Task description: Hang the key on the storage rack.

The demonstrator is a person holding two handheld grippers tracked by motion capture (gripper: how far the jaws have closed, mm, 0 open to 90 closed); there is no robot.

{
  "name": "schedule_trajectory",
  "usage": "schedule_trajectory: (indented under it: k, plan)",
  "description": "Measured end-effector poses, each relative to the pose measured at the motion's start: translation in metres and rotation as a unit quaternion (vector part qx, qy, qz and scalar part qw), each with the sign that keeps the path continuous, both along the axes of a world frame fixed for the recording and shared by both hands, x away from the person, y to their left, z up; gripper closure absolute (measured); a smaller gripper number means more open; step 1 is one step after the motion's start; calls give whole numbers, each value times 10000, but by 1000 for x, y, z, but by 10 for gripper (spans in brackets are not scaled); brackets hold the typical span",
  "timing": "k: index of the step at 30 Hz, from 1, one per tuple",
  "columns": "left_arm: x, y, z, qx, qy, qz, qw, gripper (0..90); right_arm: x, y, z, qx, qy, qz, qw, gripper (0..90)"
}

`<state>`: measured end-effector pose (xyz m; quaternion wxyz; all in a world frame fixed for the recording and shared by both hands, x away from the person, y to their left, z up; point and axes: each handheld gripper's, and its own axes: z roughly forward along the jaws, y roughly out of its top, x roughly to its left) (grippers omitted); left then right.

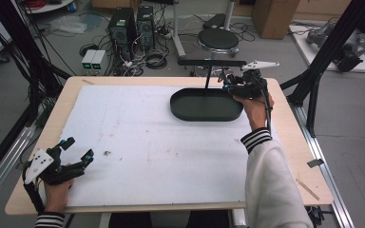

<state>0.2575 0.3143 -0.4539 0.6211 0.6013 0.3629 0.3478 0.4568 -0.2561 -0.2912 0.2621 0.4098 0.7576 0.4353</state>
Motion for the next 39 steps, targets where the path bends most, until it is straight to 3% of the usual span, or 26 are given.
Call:
schedule_trajectory:
  k: [7,11,20,39]
  plan:
    - [0,0,0,1,-1,1,10000,146,9,-3,6,99,-75,-69,9999,477]
    - [0,0,0,-1,-5,1,10000,146,12,1,11,9,-155,-123,9998,477]
    - [0,0,0,-3,6,-2,10000,146,15,3,9,-138,-282,-250,9992,477]
    - [0,0,0,-9,7,0,10000,146,30,4,3,6,-379,-402,9985,477]
